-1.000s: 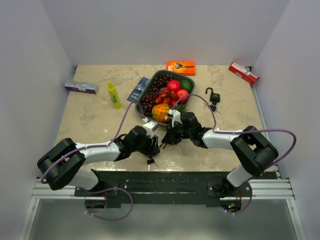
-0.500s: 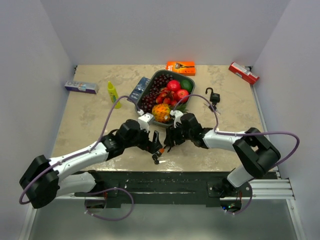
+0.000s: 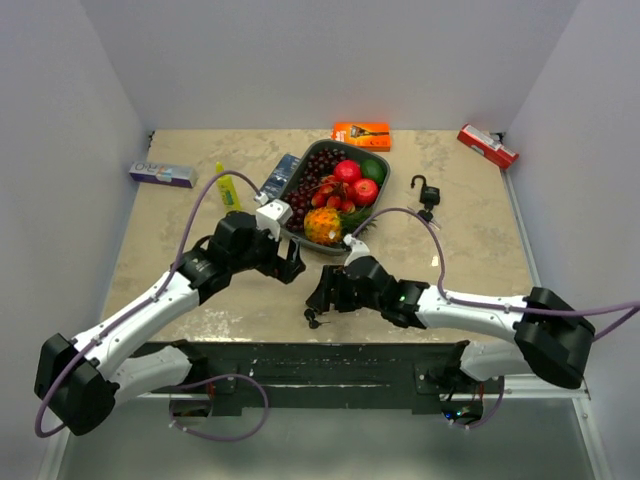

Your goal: Unlock with the key

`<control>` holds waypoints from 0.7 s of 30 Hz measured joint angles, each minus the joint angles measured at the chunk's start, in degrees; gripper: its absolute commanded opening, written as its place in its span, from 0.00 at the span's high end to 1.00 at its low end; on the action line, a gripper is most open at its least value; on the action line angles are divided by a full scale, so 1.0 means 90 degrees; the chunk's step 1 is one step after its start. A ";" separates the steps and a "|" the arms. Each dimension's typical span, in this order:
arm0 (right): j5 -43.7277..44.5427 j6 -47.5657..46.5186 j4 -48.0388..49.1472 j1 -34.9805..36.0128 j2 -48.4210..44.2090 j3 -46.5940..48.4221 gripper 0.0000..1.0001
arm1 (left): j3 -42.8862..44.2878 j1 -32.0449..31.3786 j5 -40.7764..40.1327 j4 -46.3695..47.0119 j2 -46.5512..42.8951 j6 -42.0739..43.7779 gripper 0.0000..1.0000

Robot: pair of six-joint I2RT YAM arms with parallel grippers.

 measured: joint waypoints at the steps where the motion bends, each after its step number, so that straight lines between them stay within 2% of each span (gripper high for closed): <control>1: 0.0075 0.0170 -0.0010 0.0085 0.0085 0.0000 0.30 | -0.0012 0.0019 -0.0017 -0.0022 -0.0049 0.0027 0.01; 8: 0.0670 0.0758 -0.0440 0.0345 0.0991 0.0253 0.29 | -0.0066 0.0155 -0.0202 -0.0080 -0.0357 0.0165 0.01; 21: 0.1588 0.0821 -0.1195 0.0556 0.2055 0.1355 0.28 | -0.0129 0.0155 -0.0238 -0.0078 -0.0510 0.0172 0.01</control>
